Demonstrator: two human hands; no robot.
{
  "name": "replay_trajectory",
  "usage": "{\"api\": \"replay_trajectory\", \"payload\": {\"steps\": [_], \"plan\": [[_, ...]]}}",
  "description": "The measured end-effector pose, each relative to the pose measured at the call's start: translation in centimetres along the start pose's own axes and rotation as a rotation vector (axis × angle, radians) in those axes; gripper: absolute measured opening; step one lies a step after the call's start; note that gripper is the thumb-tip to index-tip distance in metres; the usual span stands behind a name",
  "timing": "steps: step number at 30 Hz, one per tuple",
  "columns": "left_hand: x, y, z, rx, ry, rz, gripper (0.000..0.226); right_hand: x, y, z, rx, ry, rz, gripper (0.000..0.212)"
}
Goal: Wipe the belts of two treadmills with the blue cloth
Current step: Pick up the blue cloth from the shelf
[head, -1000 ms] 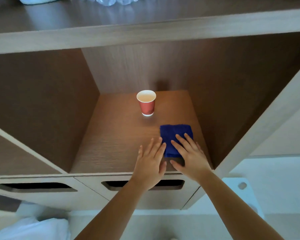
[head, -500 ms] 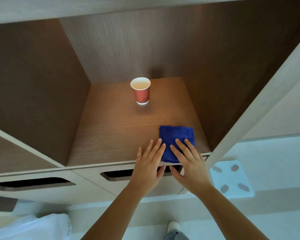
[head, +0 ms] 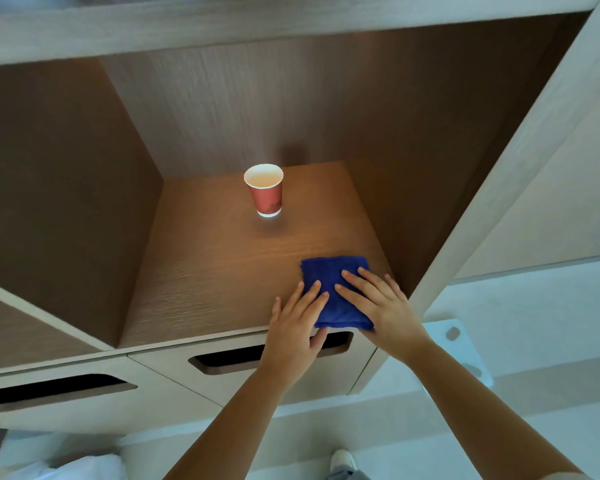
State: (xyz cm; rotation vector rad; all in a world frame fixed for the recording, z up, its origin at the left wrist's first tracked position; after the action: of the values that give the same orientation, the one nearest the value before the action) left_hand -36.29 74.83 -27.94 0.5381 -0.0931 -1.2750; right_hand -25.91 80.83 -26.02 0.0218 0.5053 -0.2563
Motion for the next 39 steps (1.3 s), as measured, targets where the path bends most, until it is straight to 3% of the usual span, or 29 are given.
{"api": "replay_trajectory", "payload": {"steps": [5, 10, 16, 24, 28, 34, 39], "plan": [[-0.3, -0.7, 0.8, 0.182, -0.054, 0.076, 0.046, 0.3, 0.2, 0.9, -0.130, 0.074, -0.035, 0.053], [-0.2, -2.4, 1.9, 0.507, -0.178, 0.212, 0.036, 0.2, 0.0, 1.0, -0.272, 0.122, -0.083, 0.053], [0.5, -3.9, 3.3, 0.564, -0.235, 0.271, 0.045, -0.8, -0.5, 1.3, -0.426, 0.198, -0.124, 0.044], [1.2, -4.0, 6.4, 0.372, -0.256, 0.252, 0.040, -3.3, -3.3, 3.0, -0.631, 0.234, -0.111, 0.038], [2.0, -4.3, 7.4, 0.358, -0.251, 0.288, 0.040, -3.8, -4.5, 3.1, -0.759, 0.179, -0.226, 0.031], [3.9, -5.5, 9.0, 0.266, -0.169, 0.280, 0.042, -3.2, -7.3, 3.5, -0.785, 0.170, -0.365, 0.026], [6.5, -4.8, 11.0, 0.182, -0.006, 0.219, 0.064, -0.6, -9.8, 4.0, -0.791, 0.162, -0.491, 0.032]]}}
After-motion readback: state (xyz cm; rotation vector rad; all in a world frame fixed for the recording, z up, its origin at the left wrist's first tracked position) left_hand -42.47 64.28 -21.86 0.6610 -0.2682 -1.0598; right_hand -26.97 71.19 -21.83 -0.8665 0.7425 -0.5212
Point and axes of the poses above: each hand's wrist, its own x-axis away from the middle knuckle, its own z-axis out of the back of the hand, y = z × x, the point moved 10 cm from there along -x, towards the middle knuckle, and after that the axes turned 14 degrees about z, right-handed, at the moved point
